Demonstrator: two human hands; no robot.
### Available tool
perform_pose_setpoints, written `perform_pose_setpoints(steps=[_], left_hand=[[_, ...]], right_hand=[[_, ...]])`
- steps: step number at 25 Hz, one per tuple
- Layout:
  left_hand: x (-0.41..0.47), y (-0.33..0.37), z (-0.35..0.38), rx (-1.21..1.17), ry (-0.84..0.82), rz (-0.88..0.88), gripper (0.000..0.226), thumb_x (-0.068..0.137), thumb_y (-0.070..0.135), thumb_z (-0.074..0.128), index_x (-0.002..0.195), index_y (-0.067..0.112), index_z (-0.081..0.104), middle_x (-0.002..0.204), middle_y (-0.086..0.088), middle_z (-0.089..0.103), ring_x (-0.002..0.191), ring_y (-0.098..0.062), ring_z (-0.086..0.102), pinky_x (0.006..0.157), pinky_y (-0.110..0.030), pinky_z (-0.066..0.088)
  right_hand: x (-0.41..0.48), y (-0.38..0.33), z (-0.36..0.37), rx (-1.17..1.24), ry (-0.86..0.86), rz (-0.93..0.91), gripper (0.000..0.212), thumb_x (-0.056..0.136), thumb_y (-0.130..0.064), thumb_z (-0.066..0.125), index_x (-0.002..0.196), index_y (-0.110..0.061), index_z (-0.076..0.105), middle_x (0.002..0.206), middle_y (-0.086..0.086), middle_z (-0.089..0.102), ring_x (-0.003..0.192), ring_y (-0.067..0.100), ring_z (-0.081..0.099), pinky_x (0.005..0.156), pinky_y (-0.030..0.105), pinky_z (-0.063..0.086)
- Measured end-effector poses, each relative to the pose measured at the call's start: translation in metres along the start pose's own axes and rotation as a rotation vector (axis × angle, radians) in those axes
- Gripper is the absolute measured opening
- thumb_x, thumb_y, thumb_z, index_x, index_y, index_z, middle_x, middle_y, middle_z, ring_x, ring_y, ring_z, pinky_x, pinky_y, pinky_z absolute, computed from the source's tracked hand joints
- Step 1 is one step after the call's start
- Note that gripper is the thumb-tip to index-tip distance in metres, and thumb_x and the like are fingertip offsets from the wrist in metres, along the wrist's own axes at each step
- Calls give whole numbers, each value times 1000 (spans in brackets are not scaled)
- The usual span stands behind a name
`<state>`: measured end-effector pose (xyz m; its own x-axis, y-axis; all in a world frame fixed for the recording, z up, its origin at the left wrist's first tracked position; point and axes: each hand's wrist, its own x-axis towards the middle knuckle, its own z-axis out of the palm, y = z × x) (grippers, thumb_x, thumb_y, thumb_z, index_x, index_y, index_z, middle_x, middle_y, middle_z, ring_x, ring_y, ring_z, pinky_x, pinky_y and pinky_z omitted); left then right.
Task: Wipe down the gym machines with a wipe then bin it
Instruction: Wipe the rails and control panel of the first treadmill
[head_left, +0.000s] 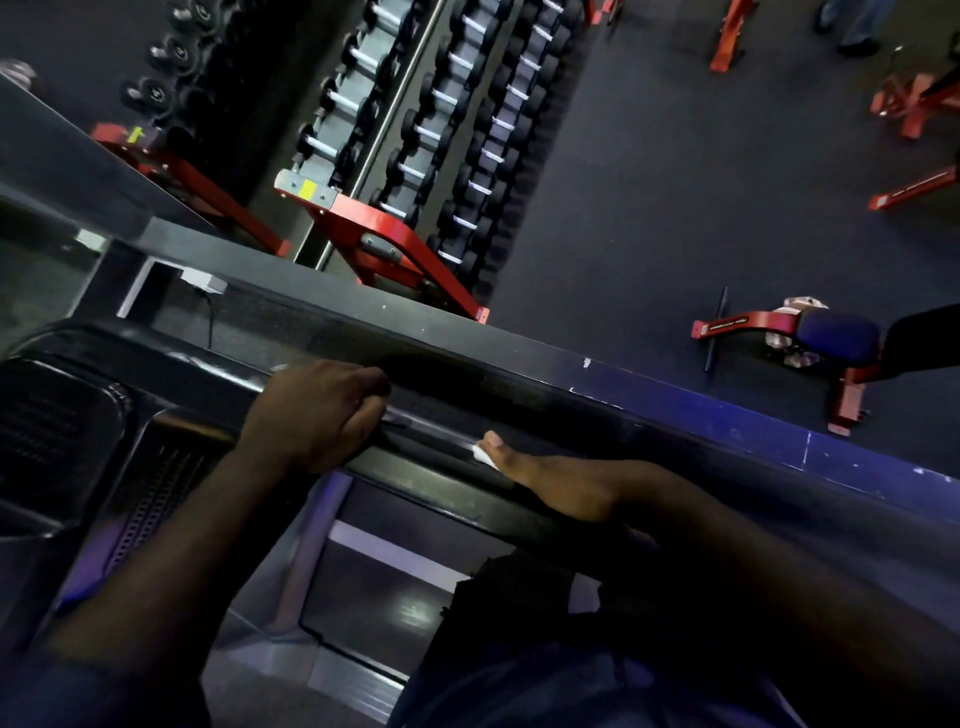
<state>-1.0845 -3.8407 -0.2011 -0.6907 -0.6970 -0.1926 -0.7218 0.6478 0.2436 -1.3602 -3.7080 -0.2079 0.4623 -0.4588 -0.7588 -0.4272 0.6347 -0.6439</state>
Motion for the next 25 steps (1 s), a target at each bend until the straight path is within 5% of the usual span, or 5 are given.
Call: perform_pose_setpoints(steps=[4,9,18,22,25], left_hand=[[2,0,-2,-7,-14,10,50,89,43,31,93,18,74,91,-7,75,83,-33,70,64,-40,54],[-1,-1,-4,-111,36,-34,44,92,35,34,97,16,73,90,-7,71,82,-31,65,68,-42,52],[-3,-8,1,-185,36,-93,49,95,42,28,96,13,68,87,-7,65,80,-27,61,67,-46,52],[-3,-5,-4,-168,60,-125,48,93,43,27,92,14,64,85,-6,62,81,-26,60,68,-44,52],[-4,-4,-5,-133,86,-193,56,90,48,20,97,13,64,90,-7,63,86,-27,60,69,-40,48]], right_hand=[[13,-24,-2,-21,-83,-9,67,102,-66,5,162,-40,18,154,-33,8,138,-12,10,111,10,7],[33,-41,4,85,-150,-61,61,109,-54,7,164,-29,19,155,-32,12,117,-37,14,80,-15,16],[62,-73,9,32,-159,-120,63,99,-75,16,157,-50,22,158,-34,15,141,-18,17,114,9,14],[64,-87,20,41,-107,-156,44,113,-38,12,156,-30,9,153,-34,3,127,-30,15,91,-12,17],[57,-78,22,-50,-95,-163,47,114,-27,15,160,-15,14,157,-22,12,118,-39,22,95,-11,20]])
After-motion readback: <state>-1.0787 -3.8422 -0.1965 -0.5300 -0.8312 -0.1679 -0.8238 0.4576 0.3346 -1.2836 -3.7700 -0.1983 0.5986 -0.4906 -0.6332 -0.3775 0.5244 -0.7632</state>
